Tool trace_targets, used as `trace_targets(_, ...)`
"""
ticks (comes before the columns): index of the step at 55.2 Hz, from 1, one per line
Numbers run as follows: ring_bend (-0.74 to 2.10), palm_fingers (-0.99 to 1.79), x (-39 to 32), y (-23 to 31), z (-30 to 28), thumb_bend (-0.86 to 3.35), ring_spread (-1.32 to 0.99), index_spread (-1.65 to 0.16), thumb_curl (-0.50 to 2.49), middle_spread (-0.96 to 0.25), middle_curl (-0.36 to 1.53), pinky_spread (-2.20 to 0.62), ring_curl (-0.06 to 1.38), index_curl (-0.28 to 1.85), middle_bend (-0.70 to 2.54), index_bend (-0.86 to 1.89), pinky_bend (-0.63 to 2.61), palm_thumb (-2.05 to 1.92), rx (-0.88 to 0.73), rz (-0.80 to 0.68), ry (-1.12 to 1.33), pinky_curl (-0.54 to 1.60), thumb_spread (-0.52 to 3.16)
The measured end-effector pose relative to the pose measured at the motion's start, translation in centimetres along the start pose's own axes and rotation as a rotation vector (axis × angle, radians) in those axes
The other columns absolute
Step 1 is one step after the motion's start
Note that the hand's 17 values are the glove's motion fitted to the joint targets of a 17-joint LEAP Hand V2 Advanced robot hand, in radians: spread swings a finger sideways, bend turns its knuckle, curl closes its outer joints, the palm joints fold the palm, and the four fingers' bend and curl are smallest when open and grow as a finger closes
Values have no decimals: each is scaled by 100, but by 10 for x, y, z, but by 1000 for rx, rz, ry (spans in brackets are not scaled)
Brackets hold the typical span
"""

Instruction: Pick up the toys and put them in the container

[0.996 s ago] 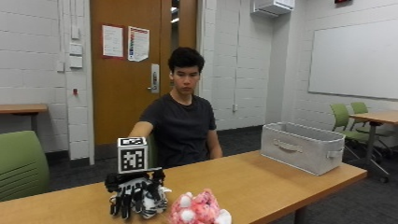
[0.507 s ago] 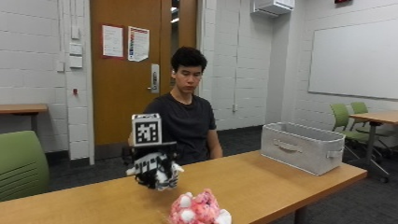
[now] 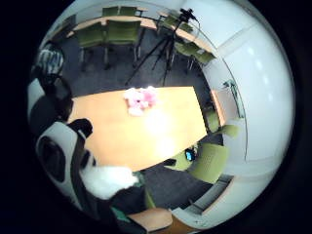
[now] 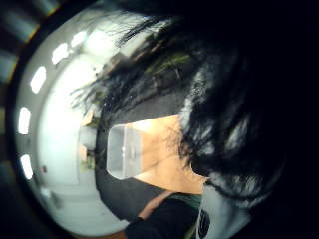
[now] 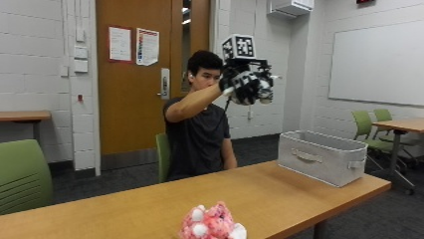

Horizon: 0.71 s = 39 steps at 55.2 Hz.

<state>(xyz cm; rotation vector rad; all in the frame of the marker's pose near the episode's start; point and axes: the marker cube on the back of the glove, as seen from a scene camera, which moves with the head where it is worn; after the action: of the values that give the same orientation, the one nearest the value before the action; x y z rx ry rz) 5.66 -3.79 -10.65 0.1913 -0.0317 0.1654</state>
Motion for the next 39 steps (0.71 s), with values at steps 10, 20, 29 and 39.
trace_targets(10, 119, 92, -141, 19, -23, 13, -40, -39, 69, -44, 69, -43, 38, 6, 74, 10, 103, 66, 64, -73, -30, 34, 89)
trace_targets(20, 119, 92, -286, 60, -30, 9, -40, -38, 74, -45, 72, -43, 38, 1, 72, 9, 103, 66, 67, -168, -42, 35, 89)
trace_targets(29, 118, 92, -359, 72, -13, 7, -40, -37, 77, -45, 73, -43, 39, -1, 72, 9, 103, 66, 24, -205, -75, 35, 91)
trace_targets(39, 122, 86, -385, 57, 41, 5, -39, -35, 78, -46, 77, -43, 40, -3, 74, 3, 107, 64, -74, -328, -117, 37, 100)
